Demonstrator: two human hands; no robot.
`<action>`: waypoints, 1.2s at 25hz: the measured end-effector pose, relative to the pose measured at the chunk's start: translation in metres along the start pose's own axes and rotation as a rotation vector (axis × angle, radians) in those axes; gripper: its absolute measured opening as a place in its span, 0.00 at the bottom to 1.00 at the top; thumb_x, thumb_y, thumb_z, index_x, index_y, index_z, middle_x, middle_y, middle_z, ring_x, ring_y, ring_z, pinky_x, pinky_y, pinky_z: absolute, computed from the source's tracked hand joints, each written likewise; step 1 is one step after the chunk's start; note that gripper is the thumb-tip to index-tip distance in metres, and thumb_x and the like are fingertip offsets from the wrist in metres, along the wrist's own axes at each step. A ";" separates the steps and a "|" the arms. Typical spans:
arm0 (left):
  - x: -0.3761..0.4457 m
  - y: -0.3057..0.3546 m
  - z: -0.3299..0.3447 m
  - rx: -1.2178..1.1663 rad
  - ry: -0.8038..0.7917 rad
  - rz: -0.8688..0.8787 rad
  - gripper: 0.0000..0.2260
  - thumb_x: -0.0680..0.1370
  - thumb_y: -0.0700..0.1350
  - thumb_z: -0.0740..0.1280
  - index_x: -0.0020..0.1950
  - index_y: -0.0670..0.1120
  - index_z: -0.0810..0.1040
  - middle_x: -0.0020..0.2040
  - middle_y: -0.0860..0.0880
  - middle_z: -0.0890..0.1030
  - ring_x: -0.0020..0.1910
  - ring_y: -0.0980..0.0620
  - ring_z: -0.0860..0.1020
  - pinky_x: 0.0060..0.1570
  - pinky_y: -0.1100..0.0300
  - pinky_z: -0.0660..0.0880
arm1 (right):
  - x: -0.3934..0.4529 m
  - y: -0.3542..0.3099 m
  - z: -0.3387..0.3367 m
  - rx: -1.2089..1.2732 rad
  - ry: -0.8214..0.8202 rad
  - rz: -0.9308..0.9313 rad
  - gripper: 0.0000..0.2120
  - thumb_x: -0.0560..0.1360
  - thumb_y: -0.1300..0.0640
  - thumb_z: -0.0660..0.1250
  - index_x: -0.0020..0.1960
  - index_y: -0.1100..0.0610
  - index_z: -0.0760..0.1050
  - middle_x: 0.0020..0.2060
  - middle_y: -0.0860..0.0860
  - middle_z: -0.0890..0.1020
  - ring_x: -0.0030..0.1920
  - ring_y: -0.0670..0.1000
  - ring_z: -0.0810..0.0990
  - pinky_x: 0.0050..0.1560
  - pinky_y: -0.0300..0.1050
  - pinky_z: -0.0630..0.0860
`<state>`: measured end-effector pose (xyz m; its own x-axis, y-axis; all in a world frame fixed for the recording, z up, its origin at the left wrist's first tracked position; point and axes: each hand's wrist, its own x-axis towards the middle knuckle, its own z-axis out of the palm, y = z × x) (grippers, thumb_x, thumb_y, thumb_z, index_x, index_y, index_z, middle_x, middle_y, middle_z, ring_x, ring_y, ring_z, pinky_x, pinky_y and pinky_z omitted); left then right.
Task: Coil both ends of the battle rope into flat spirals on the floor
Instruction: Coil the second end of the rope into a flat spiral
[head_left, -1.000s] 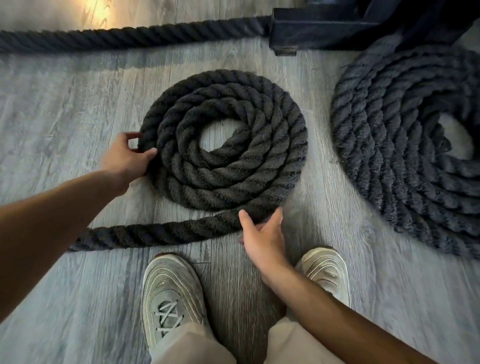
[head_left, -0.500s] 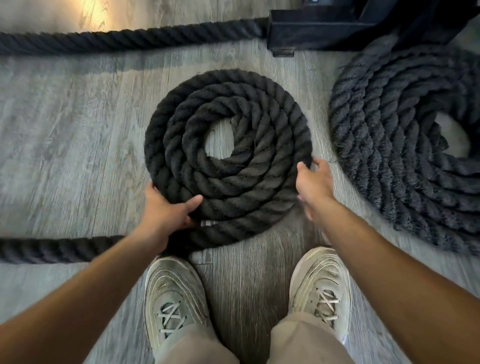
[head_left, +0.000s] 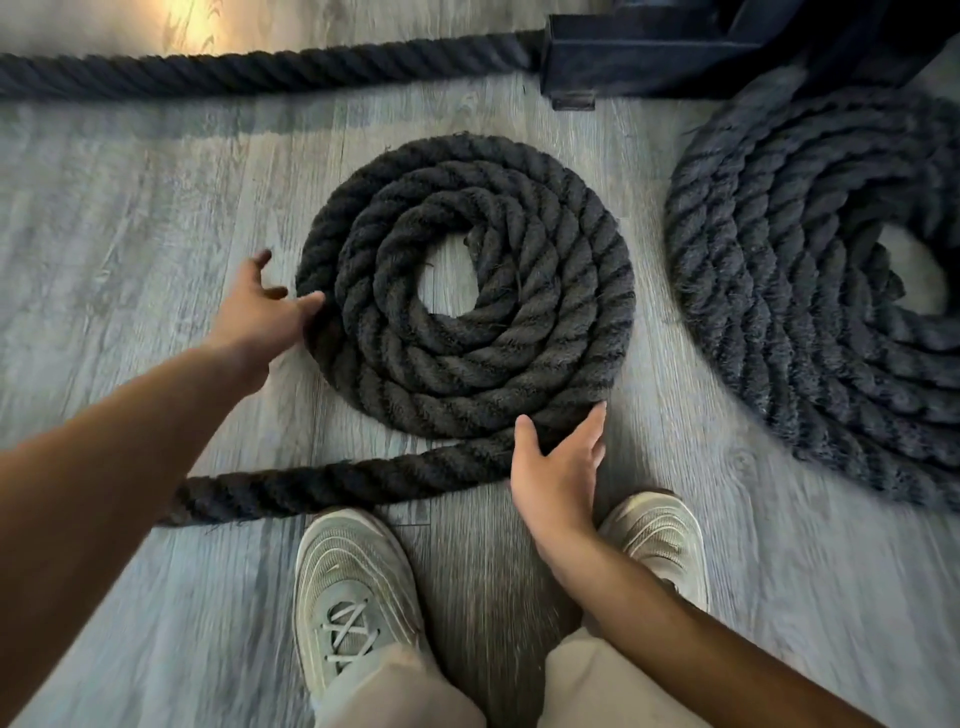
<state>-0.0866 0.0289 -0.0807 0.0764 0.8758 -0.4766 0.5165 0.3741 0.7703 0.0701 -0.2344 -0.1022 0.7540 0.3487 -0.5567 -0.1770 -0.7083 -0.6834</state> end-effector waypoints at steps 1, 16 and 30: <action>0.002 -0.001 0.005 0.009 -0.029 0.027 0.37 0.77 0.42 0.74 0.80 0.57 0.60 0.63 0.48 0.75 0.58 0.50 0.78 0.53 0.55 0.79 | 0.003 -0.002 0.000 0.003 -0.014 0.000 0.43 0.80 0.47 0.65 0.83 0.54 0.40 0.77 0.62 0.58 0.73 0.63 0.66 0.70 0.51 0.67; -0.080 -0.042 0.043 -0.120 0.005 -0.207 0.52 0.67 0.45 0.80 0.79 0.60 0.48 0.65 0.50 0.75 0.54 0.48 0.79 0.41 0.51 0.81 | 0.106 -0.065 -0.056 -0.290 0.041 -0.198 0.31 0.81 0.49 0.61 0.81 0.46 0.54 0.72 0.58 0.64 0.62 0.60 0.74 0.53 0.51 0.73; -0.015 -0.013 0.006 0.002 0.056 -0.040 0.39 0.78 0.41 0.72 0.81 0.61 0.54 0.74 0.48 0.72 0.61 0.45 0.80 0.39 0.60 0.83 | 0.012 0.007 -0.026 -0.133 -0.102 -0.185 0.43 0.81 0.45 0.64 0.81 0.40 0.34 0.76 0.57 0.69 0.71 0.61 0.71 0.74 0.55 0.64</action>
<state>-0.0896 0.0089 -0.0859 0.0081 0.8758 -0.4826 0.5199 0.4085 0.7502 0.0939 -0.2510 -0.1014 0.6967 0.5357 -0.4771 0.0480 -0.6984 -0.7141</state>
